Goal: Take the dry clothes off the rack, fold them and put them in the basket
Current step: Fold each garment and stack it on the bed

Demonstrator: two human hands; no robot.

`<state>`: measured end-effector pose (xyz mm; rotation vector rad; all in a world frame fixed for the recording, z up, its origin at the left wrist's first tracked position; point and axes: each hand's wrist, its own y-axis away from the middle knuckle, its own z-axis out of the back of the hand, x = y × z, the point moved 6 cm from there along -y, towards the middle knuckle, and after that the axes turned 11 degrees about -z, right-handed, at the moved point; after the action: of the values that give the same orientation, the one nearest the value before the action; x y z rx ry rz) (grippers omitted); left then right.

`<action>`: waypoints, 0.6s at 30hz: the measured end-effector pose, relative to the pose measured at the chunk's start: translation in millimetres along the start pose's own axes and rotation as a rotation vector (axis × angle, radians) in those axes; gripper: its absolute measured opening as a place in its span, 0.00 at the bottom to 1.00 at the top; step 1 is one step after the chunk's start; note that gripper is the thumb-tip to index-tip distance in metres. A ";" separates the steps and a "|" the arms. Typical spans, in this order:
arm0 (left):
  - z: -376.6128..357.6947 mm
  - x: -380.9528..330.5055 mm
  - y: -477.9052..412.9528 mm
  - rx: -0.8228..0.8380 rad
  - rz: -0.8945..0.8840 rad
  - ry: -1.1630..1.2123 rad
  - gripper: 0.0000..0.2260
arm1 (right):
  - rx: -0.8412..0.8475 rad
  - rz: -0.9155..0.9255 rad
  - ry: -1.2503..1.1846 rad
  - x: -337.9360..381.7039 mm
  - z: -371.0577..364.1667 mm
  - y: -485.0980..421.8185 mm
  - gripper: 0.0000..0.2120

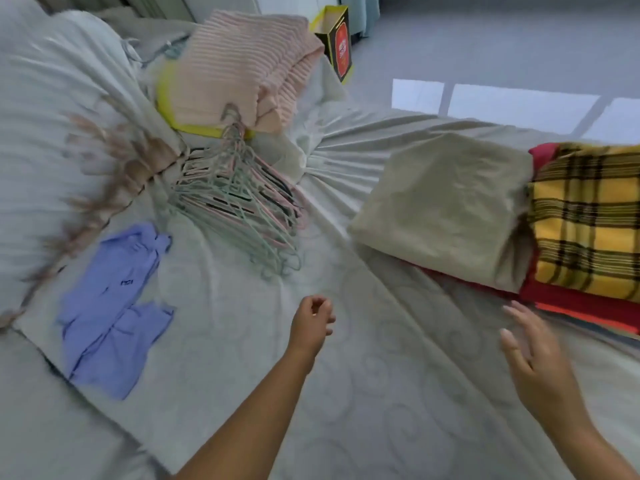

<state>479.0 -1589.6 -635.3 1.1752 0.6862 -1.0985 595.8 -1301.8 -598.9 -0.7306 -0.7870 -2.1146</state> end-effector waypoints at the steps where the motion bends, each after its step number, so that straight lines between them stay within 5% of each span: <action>1: 31.2 12.7 -4.8 -0.015 0.008 -0.033 0.02 | 0.060 -0.044 -0.022 0.4 -28.1 6.4 0.39; 3: 95.9 38.6 -15.8 -0.040 0.059 -0.093 0.04 | 0.123 -0.158 -0.061 5.3 -84.2 19.1 0.43; 5: 166.6 63.2 -28.5 -0.075 0.106 -0.166 0.05 | 0.226 -0.302 -0.136 21.9 -144.8 34.3 0.12; 6: 202.6 74.0 -36.1 -0.099 0.114 -0.214 0.05 | 0.252 -0.303 -0.185 30.3 -175.7 36.4 0.08; 8: 278.9 89.1 -54.7 -0.181 0.093 -0.343 0.07 | 0.283 -0.303 -0.232 42.9 -235.6 40.4 0.23; 11: 383.6 124.4 -97.2 -0.278 0.138 -0.594 0.12 | 0.307 -0.349 -0.209 61.8 -312.8 43.0 0.12; 15: 432.1 165.0 -134.5 -0.103 0.283 -0.775 0.36 | 0.265 -0.415 -0.294 85.0 -363.2 49.8 0.05; 18: 422.3 181.6 -138.4 -0.020 0.194 -0.915 0.29 | 0.250 -0.489 -0.294 99.9 -364.4 43.9 0.13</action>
<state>368.1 -2047.8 -725.7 0.5880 -0.1262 -1.2966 487.5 -1632.9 -751.9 -0.7794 -1.4864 -2.2931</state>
